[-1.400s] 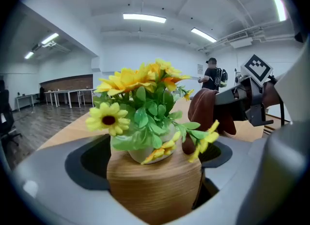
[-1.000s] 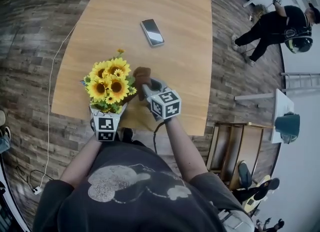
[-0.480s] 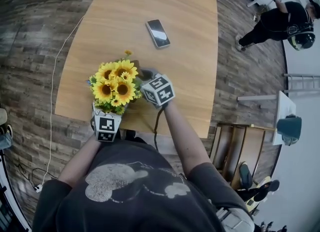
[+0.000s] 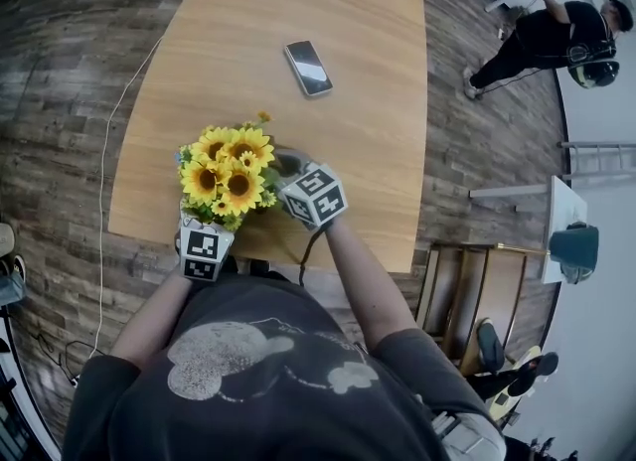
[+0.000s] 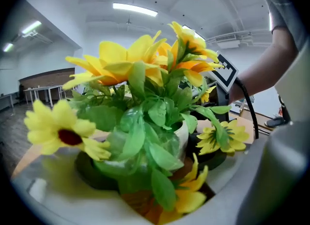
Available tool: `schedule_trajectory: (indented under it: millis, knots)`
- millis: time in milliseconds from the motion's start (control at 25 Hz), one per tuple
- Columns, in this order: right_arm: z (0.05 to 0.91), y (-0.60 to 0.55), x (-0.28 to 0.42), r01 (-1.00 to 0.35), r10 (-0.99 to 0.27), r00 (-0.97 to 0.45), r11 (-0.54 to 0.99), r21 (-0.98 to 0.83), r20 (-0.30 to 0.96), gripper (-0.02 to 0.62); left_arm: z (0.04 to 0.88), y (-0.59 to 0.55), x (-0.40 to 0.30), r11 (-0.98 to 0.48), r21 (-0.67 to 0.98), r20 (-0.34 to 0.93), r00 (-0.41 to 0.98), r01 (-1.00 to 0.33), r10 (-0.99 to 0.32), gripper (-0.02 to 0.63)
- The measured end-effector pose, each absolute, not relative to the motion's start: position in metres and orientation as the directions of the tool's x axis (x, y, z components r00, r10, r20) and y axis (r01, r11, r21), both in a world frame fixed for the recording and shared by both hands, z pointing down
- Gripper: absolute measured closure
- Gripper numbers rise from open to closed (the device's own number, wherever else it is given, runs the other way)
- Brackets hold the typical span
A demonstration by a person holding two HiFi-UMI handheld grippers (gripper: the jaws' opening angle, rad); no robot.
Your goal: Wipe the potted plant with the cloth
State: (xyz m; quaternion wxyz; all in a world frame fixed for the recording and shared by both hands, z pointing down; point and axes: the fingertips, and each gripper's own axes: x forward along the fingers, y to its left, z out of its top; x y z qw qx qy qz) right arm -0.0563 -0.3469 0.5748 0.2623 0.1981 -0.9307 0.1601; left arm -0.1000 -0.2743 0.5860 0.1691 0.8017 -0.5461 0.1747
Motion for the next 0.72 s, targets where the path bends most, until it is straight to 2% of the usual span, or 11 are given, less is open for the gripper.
schedule_trajectory:
  millis: [320, 720]
  knots:
    - [0.581, -0.295, -0.048, -0.427, -0.252, -0.795, 0.879, -0.214, 0.551, 0.549, 0.574, -0.277, -0.101, -0.348, 0.121, 0.45, 0.364, -0.93, -0.816, 0.129]
    - [0.58, -0.26, -0.047, -0.399, -0.213, -0.822, 0.877, -0.267, 0.528, 0.548, 0.572, -0.273, -0.096, -0.437, 0.135, 0.474, 0.446, -0.889, -0.759, 0.126]
